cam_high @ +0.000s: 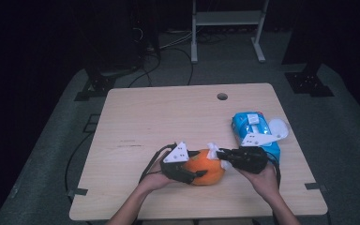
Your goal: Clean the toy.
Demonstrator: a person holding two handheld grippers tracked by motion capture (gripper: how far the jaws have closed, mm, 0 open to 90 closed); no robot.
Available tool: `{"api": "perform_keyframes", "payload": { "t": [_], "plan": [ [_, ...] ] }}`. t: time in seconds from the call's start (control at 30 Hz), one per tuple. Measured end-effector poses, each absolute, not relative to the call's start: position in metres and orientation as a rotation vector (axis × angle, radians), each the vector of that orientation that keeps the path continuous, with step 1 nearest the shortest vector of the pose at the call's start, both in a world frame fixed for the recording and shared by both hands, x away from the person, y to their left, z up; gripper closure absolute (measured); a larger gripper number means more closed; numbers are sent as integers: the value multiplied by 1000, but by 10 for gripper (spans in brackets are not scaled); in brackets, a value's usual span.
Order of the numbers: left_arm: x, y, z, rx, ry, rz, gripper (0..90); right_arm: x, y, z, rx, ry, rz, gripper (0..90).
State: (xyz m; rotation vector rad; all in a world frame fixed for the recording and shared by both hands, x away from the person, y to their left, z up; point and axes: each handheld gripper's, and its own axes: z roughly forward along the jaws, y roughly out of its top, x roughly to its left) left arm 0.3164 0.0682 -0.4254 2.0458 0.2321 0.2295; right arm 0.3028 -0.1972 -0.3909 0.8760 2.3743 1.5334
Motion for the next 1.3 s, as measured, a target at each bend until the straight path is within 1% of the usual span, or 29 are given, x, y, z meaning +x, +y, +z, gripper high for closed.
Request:
{"api": "perform_keyframes", "payload": {
  "t": [0.07,0.13,0.27,0.3,0.33,0.37,0.63,0.67,0.87,0.9,0.93,1.03,1.13,1.23,1.3],
  "plan": [
    [315,65,-425,2050,226,238,307,301,-193,-390,857,2384,1528,816],
    [314,62,-425,2059,231,249,284,296,-173,-389,782,2413,1474,814],
    [317,66,-426,2041,251,233,269,298,-168,-388,768,2413,1453,815],
    [318,67,-425,2043,249,230,250,299,-169,-389,774,2416,1447,815],
    [319,69,-424,2023,257,213,213,300,-171,-392,786,2416,1426,816],
    [319,69,-424,2023,257,213,201,300,-171,-392,786,2416,1426,816],
    [325,79,-425,1988,295,168,138,303,-198,-404,890,2382,1412,816],
    [327,79,-429,1995,300,157,124,303,-206,-407,920,2375,1420,816],
    [332,78,-442,1999,311,112,98,304,-218,-412,963,2367,1430,816],
    [333,77,-445,1989,317,107,85,304,-219,-412,964,2363,1427,816],
    [334,77,-448,1978,318,101,51,304,-220,-413,967,2367,1422,816],
    [338,77,-455,1941,322,67,35,303,-222,-414,968,2369,1414,816],
    [339,72,-461,1915,315,33,32,302,-226,-415,981,2366,1412,815],
    [338,68,-464,1919,307,30,33,302,-227,-416,990,2364,1417,815],
    [337,68,-463,1929,302,33,126,302,-226,-416,991,2361,1422,815]
  ]
}}
